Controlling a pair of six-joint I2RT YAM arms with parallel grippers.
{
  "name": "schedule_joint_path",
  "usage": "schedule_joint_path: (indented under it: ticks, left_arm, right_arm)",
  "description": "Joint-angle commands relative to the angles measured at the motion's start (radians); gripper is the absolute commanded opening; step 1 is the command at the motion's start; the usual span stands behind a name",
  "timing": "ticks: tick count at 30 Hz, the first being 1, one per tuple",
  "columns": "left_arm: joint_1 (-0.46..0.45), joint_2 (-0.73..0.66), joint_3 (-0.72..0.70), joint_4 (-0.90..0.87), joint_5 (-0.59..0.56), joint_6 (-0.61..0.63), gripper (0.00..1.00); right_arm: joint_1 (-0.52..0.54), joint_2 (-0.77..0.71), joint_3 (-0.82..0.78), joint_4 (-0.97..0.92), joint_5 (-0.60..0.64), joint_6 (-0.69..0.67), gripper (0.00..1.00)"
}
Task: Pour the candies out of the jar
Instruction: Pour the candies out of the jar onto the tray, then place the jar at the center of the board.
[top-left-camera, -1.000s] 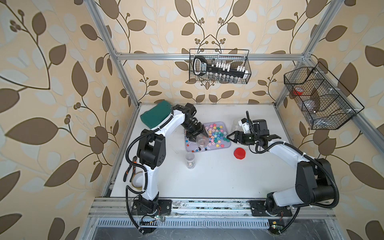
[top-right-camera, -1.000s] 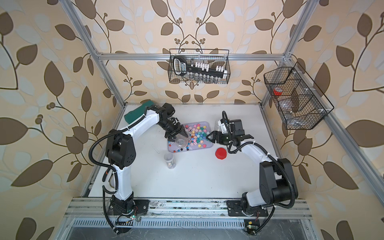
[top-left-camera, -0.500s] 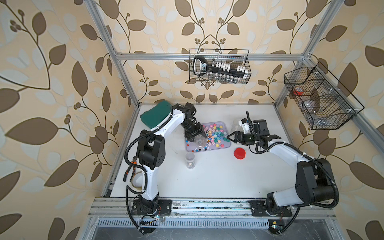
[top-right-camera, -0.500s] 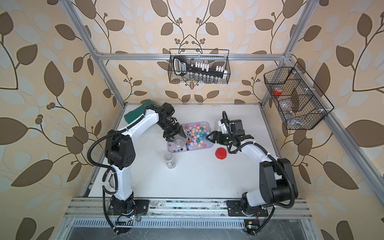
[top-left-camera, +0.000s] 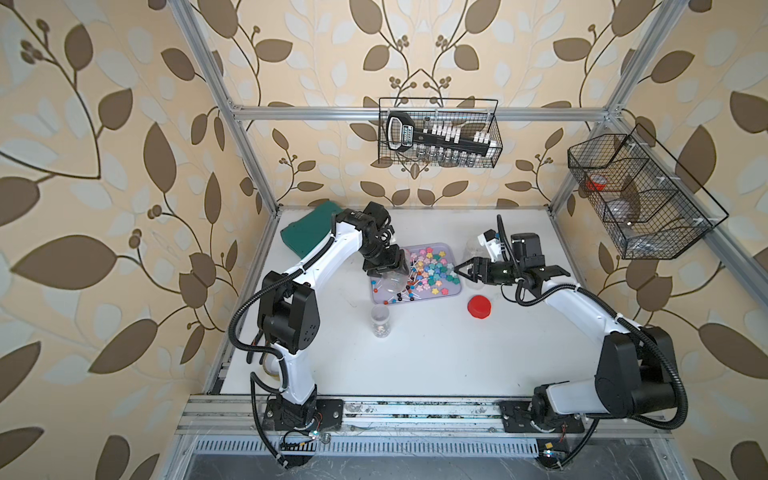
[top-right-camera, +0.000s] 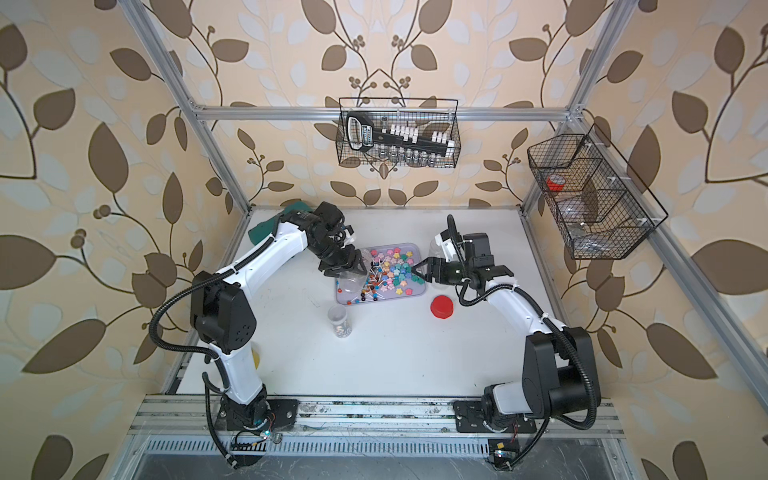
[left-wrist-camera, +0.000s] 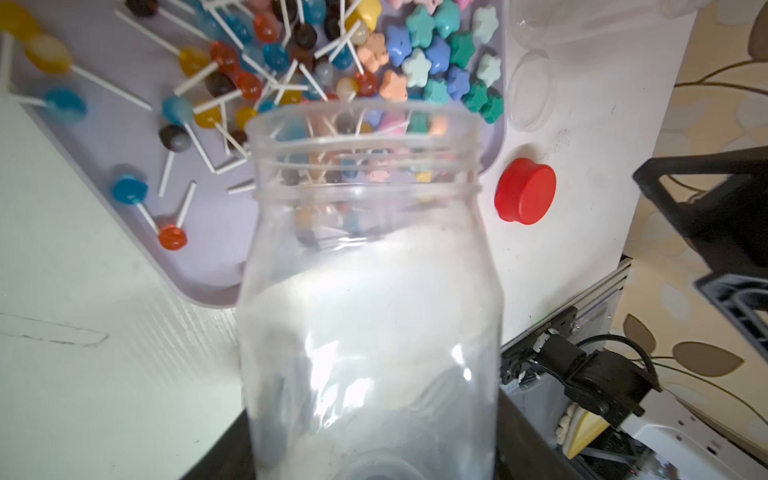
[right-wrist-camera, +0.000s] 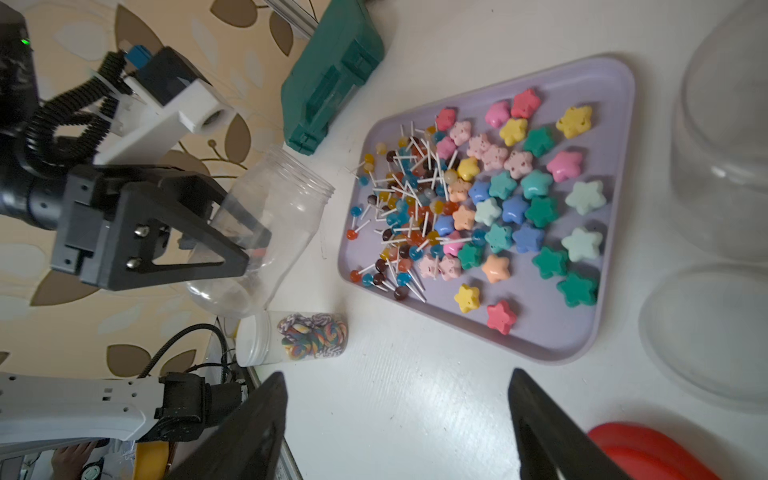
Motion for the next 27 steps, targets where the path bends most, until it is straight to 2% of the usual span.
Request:
schedule_joint_path:
  ticks: [1, 4, 6, 8, 11, 17, 20, 27]
  left_arm:
    - [-0.009, -0.088, -0.056, 0.106, -0.06, 0.141, 0.37]
    - [-0.015, -0.173, -0.151, 0.227, -0.078, 0.242, 0.39]
    - [-0.019, -0.238, -0.235, 0.333, -0.123, 0.304, 0.39]
    - [-0.019, -0.313, -0.334, 0.464, -0.113, 0.353, 0.38]
    - [-0.021, -0.405, -0.45, 0.622, -0.071, 0.378, 0.38]
    - [-0.03, -0.523, -0.602, 0.838, -0.022, 0.385, 0.4]
    - [-0.033, -0.552, -0.631, 0.884, -0.008, 0.392, 0.42]
    - [-0.051, -0.597, -0.639, 0.878, 0.043, 0.449, 0.44]
  right_arm:
    - [-0.001, -0.01, 0.109, -0.05, -0.048, 0.014, 0.79]
    - [-0.002, 0.016, 0.204, -0.092, -0.048, 0.021, 0.8]
    - [-0.001, 0.06, 0.299, -0.162, -0.05, 0.024, 0.81]
    - [0.0, 0.132, 0.419, -0.265, -0.063, 0.017, 0.81]
    - [0.015, 0.209, 0.551, -0.354, -0.113, 0.015, 0.79]
    - [0.089, 0.318, 0.772, -0.52, -0.05, -0.023, 0.75]
    - [0.14, 0.386, 0.894, -0.633, -0.021, -0.058, 0.74]
    - [0.201, 0.449, 1.024, -0.73, 0.003, -0.061, 0.73]
